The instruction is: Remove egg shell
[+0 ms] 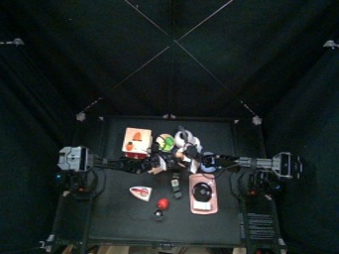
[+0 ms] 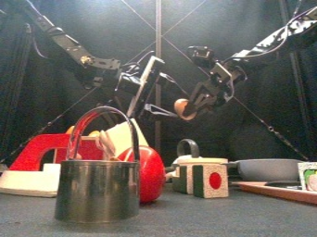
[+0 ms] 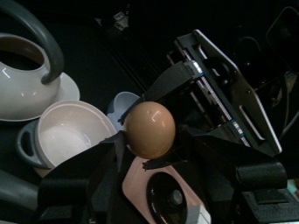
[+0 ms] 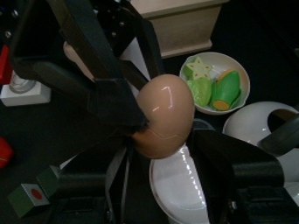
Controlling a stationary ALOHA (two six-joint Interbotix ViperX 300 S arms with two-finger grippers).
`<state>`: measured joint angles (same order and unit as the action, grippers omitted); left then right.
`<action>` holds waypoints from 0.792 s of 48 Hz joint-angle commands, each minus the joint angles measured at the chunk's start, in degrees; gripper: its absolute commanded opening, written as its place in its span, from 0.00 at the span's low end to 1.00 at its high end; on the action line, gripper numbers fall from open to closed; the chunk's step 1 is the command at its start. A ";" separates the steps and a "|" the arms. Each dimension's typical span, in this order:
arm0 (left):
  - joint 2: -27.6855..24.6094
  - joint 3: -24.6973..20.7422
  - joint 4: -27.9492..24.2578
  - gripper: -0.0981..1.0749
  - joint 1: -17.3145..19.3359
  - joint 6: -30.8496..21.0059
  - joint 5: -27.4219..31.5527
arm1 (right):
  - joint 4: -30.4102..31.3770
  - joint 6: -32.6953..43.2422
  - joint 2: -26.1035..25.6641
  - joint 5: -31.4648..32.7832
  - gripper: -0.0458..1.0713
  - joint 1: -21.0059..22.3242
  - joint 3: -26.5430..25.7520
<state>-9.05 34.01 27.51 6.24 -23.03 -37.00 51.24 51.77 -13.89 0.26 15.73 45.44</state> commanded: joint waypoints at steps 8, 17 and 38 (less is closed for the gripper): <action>0.44 -1.67 -2.20 0.85 0.97 -0.09 -0.70 | 0.26 0.09 -1.41 -0.26 0.60 -0.44 -1.23; 1.23 -1.41 -2.20 0.84 1.49 -0.09 -0.97 | 0.26 0.18 -1.41 -0.26 0.60 -0.44 -0.79; 1.67 -0.97 -2.11 0.82 1.49 -0.09 -1.05 | -0.09 0.26 -1.41 -0.09 0.59 -0.44 -0.09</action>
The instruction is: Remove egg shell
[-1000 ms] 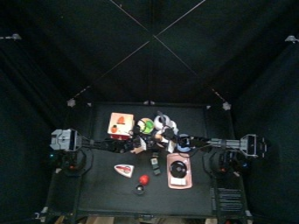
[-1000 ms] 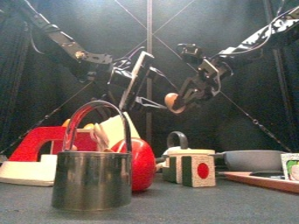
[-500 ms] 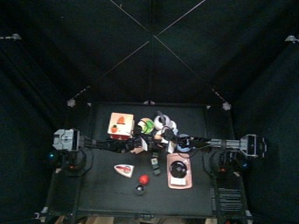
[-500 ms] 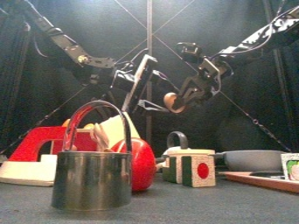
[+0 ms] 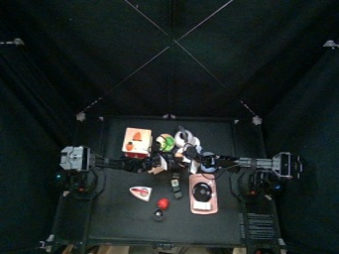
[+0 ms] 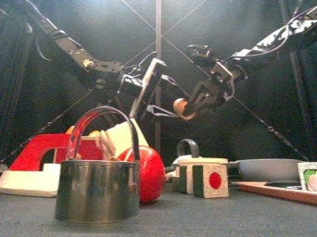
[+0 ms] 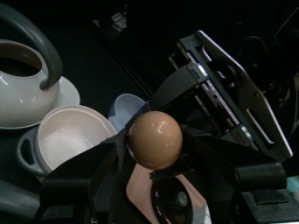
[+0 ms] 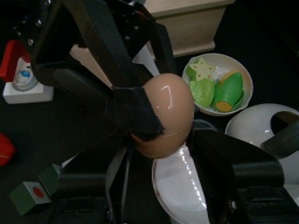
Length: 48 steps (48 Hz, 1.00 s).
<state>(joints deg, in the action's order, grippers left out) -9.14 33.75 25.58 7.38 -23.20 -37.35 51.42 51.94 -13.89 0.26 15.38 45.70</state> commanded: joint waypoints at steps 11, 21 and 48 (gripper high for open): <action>1.41 -0.97 -0.18 0.71 0.44 0.09 -0.62 | -1.14 0.53 -1.49 1.41 0.59 0.18 0.00; 1.32 -1.14 0.00 0.61 0.53 0.00 -0.70 | -1.32 0.53 -1.49 2.11 0.59 0.18 0.18; 1.32 -1.93 0.18 0.59 1.58 0.18 -0.79 | -1.23 0.09 -1.49 3.69 0.52 0.88 3.34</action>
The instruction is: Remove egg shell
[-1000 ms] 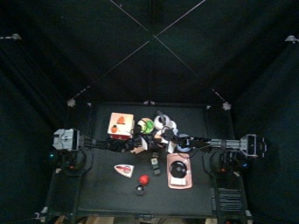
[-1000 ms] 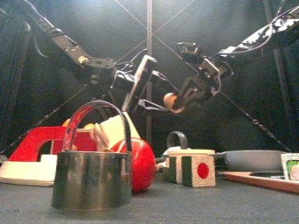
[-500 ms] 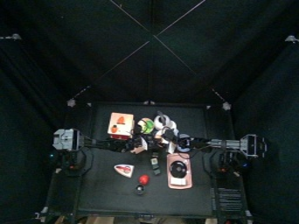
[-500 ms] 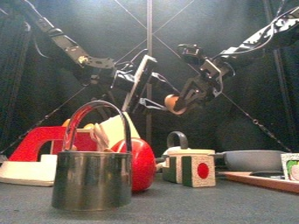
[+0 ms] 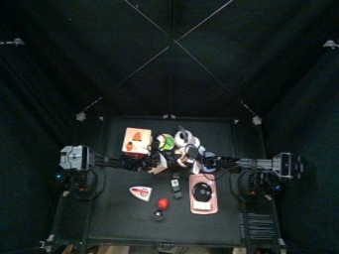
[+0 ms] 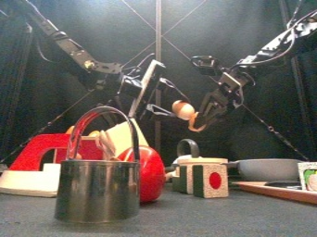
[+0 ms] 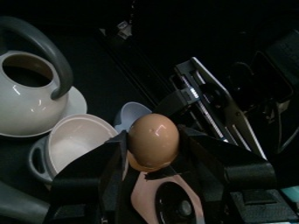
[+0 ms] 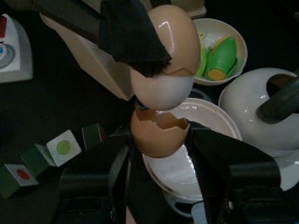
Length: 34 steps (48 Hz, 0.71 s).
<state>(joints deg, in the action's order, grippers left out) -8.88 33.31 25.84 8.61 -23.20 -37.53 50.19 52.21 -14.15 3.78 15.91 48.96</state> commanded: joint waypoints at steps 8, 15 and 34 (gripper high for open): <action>1.14 -1.41 -0.09 0.59 0.53 0.18 -0.62 | 0.26 -0.35 -1.67 1.41 0.52 0.53 1.58; 1.05 -1.49 -0.18 0.59 0.53 0.18 -0.53 | 0.35 -0.09 -2.64 2.81 0.52 0.62 1.93; 1.23 -1.14 -0.26 0.59 0.26 0.18 -0.53 | 0.35 0.00 -1.76 2.81 0.52 1.41 1.23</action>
